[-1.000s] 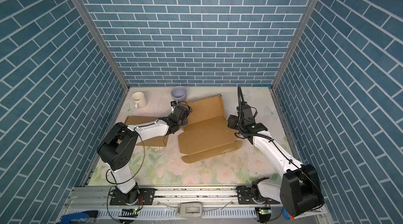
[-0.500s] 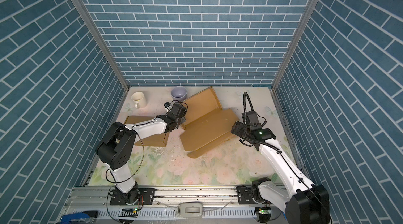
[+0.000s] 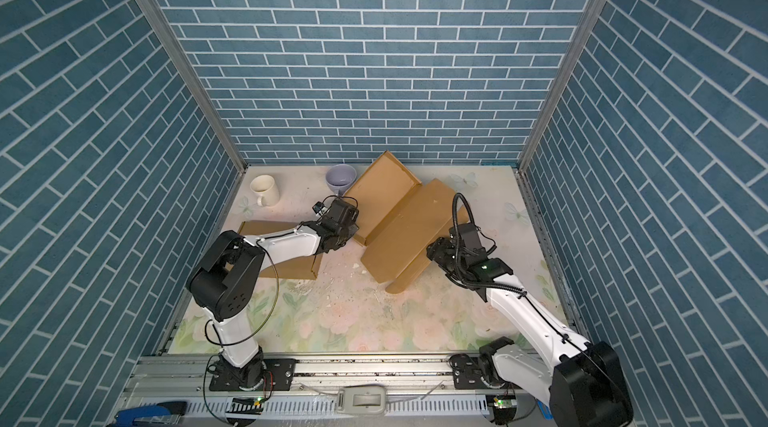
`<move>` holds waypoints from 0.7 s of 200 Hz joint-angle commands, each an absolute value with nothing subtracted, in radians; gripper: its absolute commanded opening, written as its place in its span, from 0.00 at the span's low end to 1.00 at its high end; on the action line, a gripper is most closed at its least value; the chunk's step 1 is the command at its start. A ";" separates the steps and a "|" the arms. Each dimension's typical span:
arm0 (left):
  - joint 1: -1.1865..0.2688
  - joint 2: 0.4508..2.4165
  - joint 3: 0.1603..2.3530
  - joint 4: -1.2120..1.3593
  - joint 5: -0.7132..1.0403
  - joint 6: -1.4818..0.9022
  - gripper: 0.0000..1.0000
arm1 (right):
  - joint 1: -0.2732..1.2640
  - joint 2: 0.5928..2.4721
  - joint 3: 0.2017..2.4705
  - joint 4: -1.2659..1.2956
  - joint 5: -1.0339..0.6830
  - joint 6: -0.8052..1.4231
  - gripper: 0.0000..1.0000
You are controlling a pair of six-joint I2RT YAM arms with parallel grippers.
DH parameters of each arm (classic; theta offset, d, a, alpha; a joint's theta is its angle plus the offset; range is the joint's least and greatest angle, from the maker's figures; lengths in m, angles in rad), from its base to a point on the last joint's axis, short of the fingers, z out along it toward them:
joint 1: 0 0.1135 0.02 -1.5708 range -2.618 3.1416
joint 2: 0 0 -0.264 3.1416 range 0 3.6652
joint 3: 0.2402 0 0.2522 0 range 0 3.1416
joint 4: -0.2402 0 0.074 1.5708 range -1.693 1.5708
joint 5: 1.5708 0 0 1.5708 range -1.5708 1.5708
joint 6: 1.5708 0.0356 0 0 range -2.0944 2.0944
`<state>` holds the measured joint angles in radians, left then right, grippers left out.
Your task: Fold the paper box
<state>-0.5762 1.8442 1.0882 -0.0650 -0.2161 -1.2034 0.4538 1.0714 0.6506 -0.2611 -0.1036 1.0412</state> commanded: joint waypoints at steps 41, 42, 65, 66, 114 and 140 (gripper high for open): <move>-0.600 1.875 1.039 -0.101 -0.100 -1.216 0.04 | 0.480 1.141 0.646 -0.047 -0.096 1.039 0.34; -0.600 1.874 1.039 -0.099 -0.099 -1.216 0.05 | 0.481 1.140 0.646 -0.047 -0.096 1.037 0.33; -0.602 1.858 1.026 -0.080 -0.063 -1.210 0.14 | 0.480 1.124 0.656 -0.081 -0.066 1.007 0.24; -0.601 1.856 1.026 -0.080 -0.061 -1.210 0.14 | 0.481 1.124 0.657 -0.083 -0.065 1.005 0.23; -0.601 1.800 0.997 -0.058 -0.018 -1.195 0.30 | 0.480 1.112 0.720 -0.187 -0.036 0.925 0.14; -0.601 1.765 0.978 -0.043 -0.006 -1.189 0.39 | 0.481 1.121 0.744 -0.217 -0.029 0.900 0.12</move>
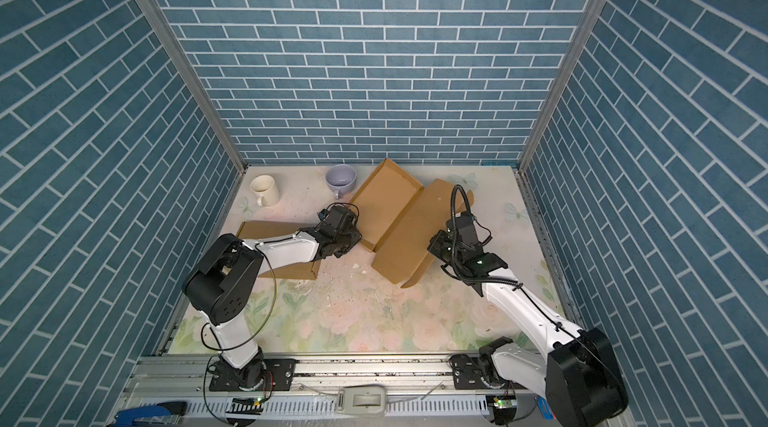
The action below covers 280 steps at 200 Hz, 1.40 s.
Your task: Fold the paper box
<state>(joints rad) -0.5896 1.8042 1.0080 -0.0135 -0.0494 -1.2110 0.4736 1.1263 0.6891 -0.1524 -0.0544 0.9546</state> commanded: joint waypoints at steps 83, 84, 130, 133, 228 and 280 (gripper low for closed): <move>-0.600 1.649 0.939 -0.069 0.025 -1.107 0.60 | 0.479 1.184 0.862 -0.342 -0.044 0.798 0.08; -0.600 1.647 0.938 -0.068 0.025 -1.107 0.60 | 0.479 1.184 0.863 -0.344 -0.044 0.796 0.08; -0.600 1.644 0.933 -0.049 0.047 -1.079 0.63 | 0.479 1.204 0.903 -0.370 -0.066 0.781 0.06; -0.600 1.643 0.934 -0.049 0.048 -1.080 0.64 | 0.479 1.204 0.905 -0.373 -0.066 0.781 0.06; -0.592 1.641 0.917 -0.037 0.049 -1.050 0.64 | 0.452 1.236 0.994 -0.472 -0.115 0.740 0.02; -0.592 1.724 0.942 0.005 0.048 -1.070 0.54 | 0.454 1.222 0.929 -0.417 -0.142 0.853 0.02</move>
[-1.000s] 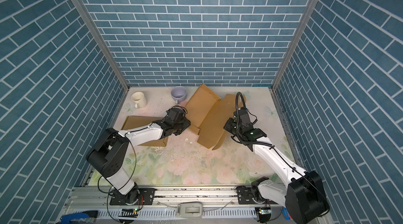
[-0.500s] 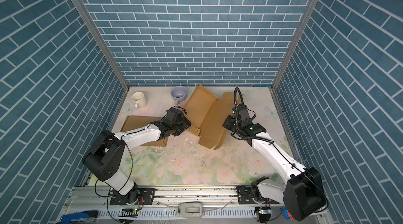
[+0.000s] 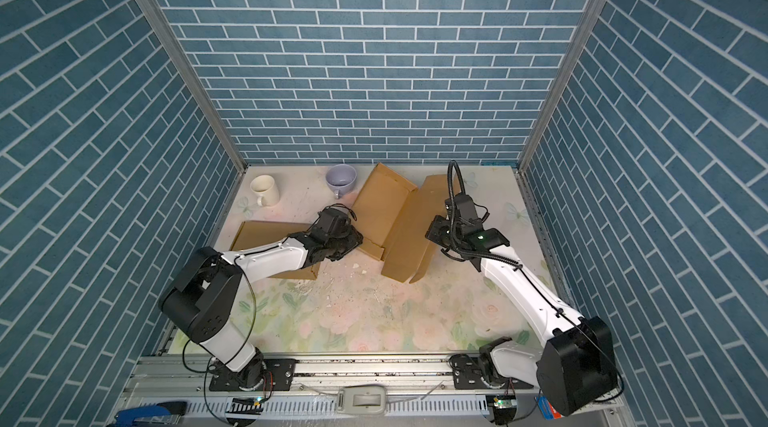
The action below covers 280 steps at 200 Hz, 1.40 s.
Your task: Fold the paper box
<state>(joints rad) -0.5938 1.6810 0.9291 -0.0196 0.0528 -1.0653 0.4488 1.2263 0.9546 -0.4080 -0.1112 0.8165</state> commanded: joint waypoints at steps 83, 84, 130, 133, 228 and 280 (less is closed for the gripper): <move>-0.592 1.780 0.972 -0.022 -0.003 -1.063 0.11 | 0.488 1.146 0.860 -0.413 -0.142 0.929 0.26; -0.592 1.781 0.972 -0.023 -0.003 -1.062 0.11 | 0.487 1.146 0.862 -0.416 -0.142 0.926 0.27; -0.592 1.766 1.007 -0.104 -0.075 -0.972 0.01 | 0.382 1.124 0.964 -0.584 -0.156 0.761 0.55; -0.592 1.766 1.010 -0.110 -0.084 -0.961 0.01 | 0.368 1.125 0.976 -0.600 -0.162 0.744 0.56; -0.591 1.775 1.093 -0.136 -0.211 -0.478 0.00 | 0.189 1.232 1.304 -0.783 -0.049 0.316 0.62; -0.592 1.796 1.075 -0.041 -0.187 -0.345 0.00 | 0.276 1.241 1.049 -0.394 -0.081 0.259 0.63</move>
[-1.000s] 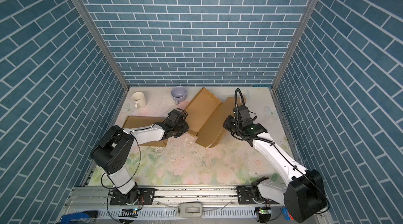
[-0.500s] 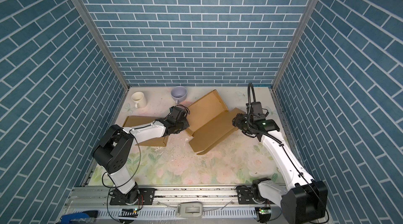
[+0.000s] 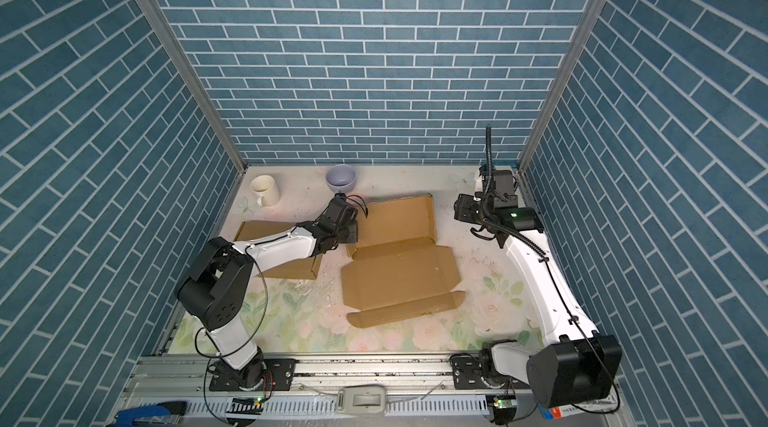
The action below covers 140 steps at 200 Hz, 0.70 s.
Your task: Fold the paper box
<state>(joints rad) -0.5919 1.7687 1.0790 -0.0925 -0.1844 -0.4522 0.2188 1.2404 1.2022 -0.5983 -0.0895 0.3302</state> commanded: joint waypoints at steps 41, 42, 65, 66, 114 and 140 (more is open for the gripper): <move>-0.593 1.792 1.015 0.092 -0.221 -0.289 0.00 | 0.320 1.316 0.879 -0.083 -0.009 0.250 0.63; -0.593 1.791 1.014 0.095 -0.221 -0.288 0.00 | 0.320 1.319 0.877 -0.078 -0.009 0.250 0.63; -0.596 1.792 0.990 0.155 -0.225 -0.266 0.00 | 0.325 1.393 0.845 0.033 -0.006 0.247 0.61; -0.597 1.792 0.990 0.158 -0.225 -0.265 0.00 | 0.326 1.397 0.843 0.038 -0.006 0.247 0.61; -0.602 1.811 0.979 0.190 -0.235 -0.280 0.00 | 0.346 1.501 0.773 0.243 0.035 0.272 0.51; -0.604 1.827 0.991 0.154 -0.288 -0.359 0.00 | 0.395 1.536 0.701 0.352 0.151 0.296 0.38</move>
